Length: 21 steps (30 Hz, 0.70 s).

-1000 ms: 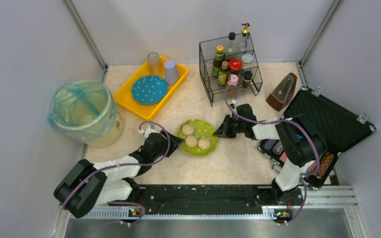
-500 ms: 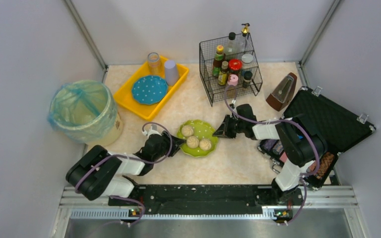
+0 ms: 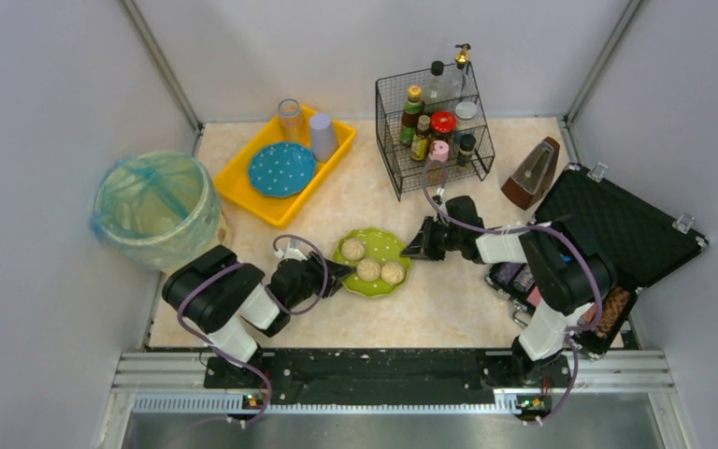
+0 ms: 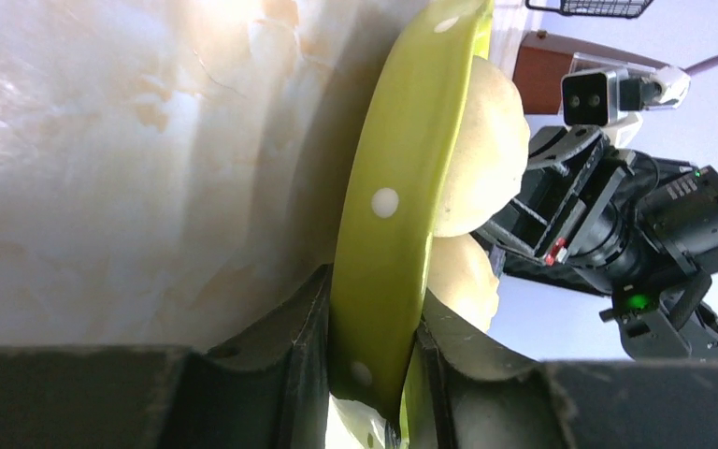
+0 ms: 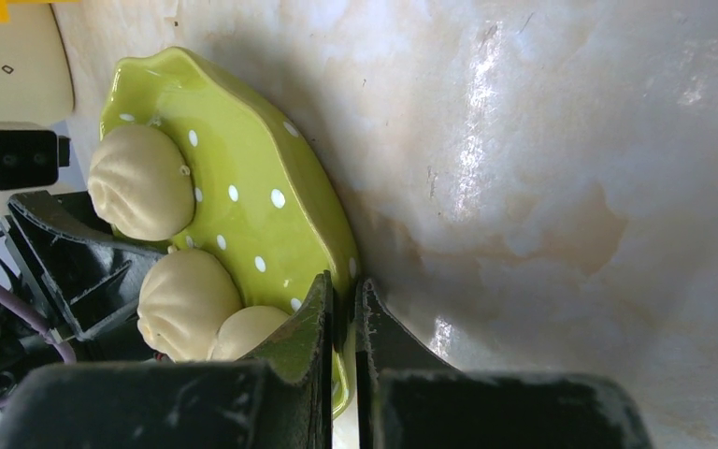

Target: Clear the kitchen counter

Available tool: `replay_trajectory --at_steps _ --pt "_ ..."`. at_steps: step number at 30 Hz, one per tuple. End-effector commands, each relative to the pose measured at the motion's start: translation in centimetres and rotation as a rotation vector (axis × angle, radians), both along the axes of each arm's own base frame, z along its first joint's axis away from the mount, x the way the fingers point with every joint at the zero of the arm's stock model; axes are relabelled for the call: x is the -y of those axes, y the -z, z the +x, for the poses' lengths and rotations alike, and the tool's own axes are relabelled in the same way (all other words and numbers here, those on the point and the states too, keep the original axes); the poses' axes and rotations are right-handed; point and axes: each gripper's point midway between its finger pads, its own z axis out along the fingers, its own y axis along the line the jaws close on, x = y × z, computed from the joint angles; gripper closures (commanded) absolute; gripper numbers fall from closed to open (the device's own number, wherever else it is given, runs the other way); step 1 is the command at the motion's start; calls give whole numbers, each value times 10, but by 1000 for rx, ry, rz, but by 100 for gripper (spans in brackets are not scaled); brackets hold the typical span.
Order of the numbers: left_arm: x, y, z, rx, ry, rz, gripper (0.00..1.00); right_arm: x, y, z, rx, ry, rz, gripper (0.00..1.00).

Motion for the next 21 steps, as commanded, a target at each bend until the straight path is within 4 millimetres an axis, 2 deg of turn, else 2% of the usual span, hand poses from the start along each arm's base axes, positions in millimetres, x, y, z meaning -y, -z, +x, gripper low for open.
replay_trajectory --at_steps 1,3,5,9,12,21 --pt "9 -34 2 135 46 -96 70 -4 -10 -4 -9 -30 30 100" --pt "10 -34 1 148 56 -92 77 -4 -11 -4 -5 -34 27 100" --pt "10 -38 1 167 61 -97 99 -3 -12 -3 -1 -36 22 100" --pt "9 -45 0 195 58 -110 100 -1 -18 -1 15 -35 5 100" --pt "9 -51 0 210 59 -119 100 0 -25 1 32 -36 -7 89" --pt "1 -75 1 262 23 -122 100 21 -60 7 138 6 -114 43"
